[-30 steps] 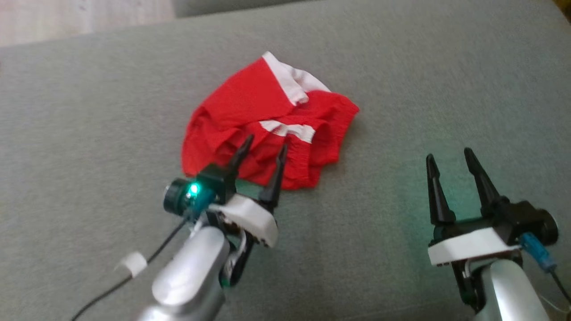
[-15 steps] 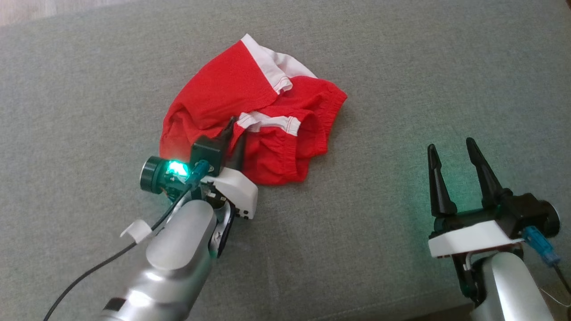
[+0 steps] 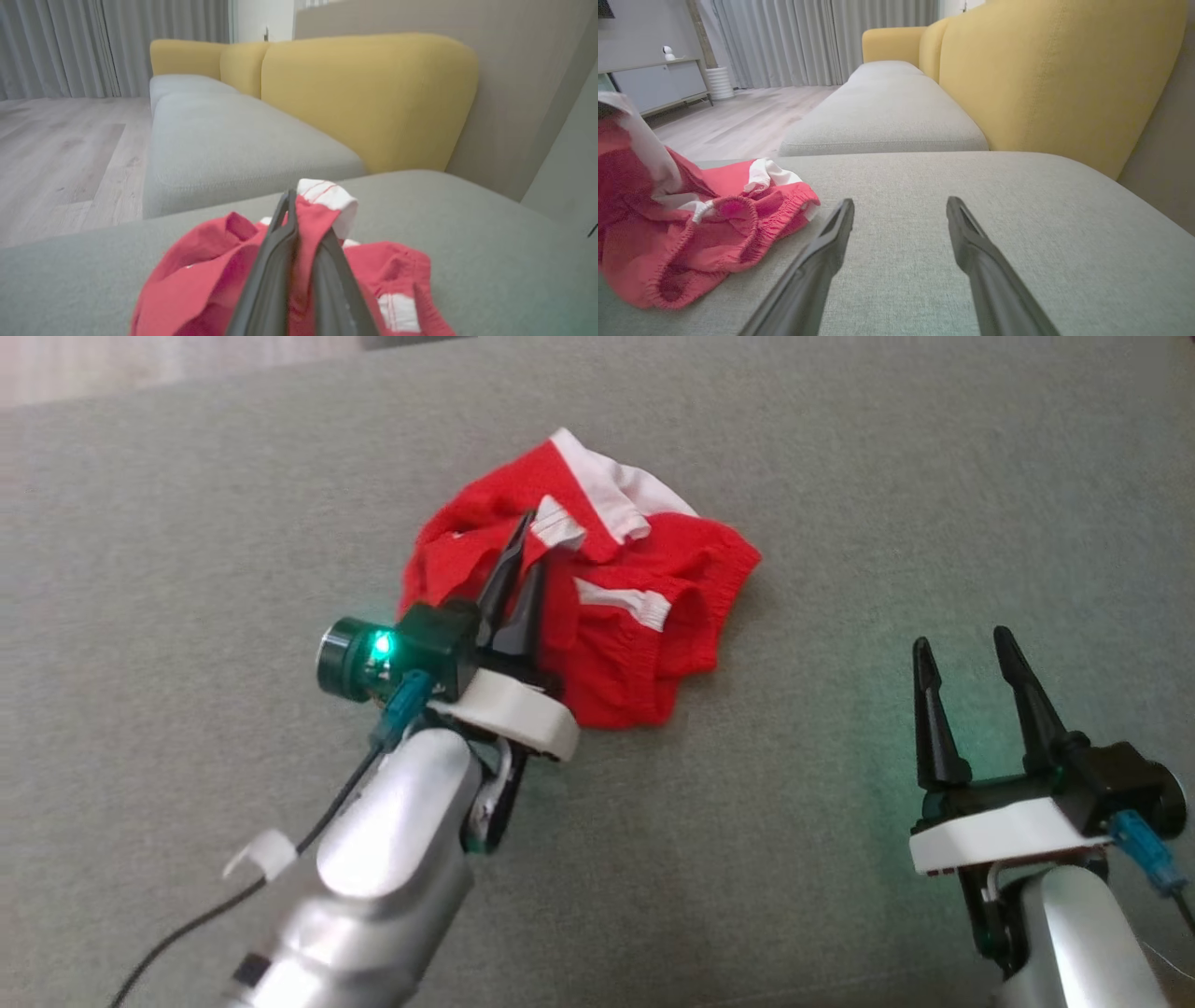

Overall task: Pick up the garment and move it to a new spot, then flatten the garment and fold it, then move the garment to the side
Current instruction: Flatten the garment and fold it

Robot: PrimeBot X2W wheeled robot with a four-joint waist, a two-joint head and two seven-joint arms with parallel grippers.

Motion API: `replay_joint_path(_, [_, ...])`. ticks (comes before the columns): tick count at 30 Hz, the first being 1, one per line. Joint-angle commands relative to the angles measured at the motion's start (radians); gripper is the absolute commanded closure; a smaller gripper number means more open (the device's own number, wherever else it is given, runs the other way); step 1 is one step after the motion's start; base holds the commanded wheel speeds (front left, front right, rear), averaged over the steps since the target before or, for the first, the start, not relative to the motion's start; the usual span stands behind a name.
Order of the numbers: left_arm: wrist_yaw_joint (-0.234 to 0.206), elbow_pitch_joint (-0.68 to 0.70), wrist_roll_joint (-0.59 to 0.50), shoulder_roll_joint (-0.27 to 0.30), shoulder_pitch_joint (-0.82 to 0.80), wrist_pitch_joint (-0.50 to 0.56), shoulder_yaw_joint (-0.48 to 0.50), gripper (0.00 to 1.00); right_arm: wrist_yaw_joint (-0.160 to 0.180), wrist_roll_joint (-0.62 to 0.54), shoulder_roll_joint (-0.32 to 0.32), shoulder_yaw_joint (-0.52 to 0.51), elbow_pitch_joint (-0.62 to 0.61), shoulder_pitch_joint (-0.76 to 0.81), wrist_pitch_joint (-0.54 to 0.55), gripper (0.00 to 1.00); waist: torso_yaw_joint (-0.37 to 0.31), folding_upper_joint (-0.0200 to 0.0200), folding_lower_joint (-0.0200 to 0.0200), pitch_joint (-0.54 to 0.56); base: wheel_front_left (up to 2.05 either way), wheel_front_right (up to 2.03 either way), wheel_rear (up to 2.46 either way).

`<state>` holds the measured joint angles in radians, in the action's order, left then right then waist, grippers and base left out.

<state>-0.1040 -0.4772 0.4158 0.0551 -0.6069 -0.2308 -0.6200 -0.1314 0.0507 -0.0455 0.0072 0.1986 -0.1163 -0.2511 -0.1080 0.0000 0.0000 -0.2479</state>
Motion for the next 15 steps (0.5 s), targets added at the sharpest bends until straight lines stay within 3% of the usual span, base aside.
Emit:
replay_joint_path(1, [0.000, 0.073, 0.009, 0.013, 0.019, -0.011, 0.031, 1.00, 0.001, -0.008, -0.005, 0.017, -0.026, -0.006, -0.011, 0.00, 0.025, 0.0000, 0.0000, 0.027, 0.00, 0.00, 0.00])
replay_joint_path(6, [-0.016, 0.221, 0.037, 0.056, 0.111, -0.012, 0.056, 1.00, 0.001, -0.012, -0.005, 0.007, -0.018, 0.009, -0.011, 0.00, 0.058, 0.0000, 0.0000, 0.064, 0.00, 0.00, 0.00])
replay_joint_path(11, [-0.056, 0.341, 0.085, 0.153, 0.260, 0.019, 0.119, 1.00, 0.001, -0.017, -0.005, -0.007, -0.011, 0.029, -0.011, 0.00, 0.083, 0.0000, 0.0000, 0.099, 0.00, 0.00, 0.00])
replay_joint_path(15, [-0.055, 0.353, 0.139, 0.224, 0.355, 0.025, 0.178, 1.00, 0.001, -0.022, -0.005, -0.015, -0.011, 0.037, -0.011, 0.00, 0.092, 0.0000, 0.0000, 0.107, 0.00, 0.00, 0.00])
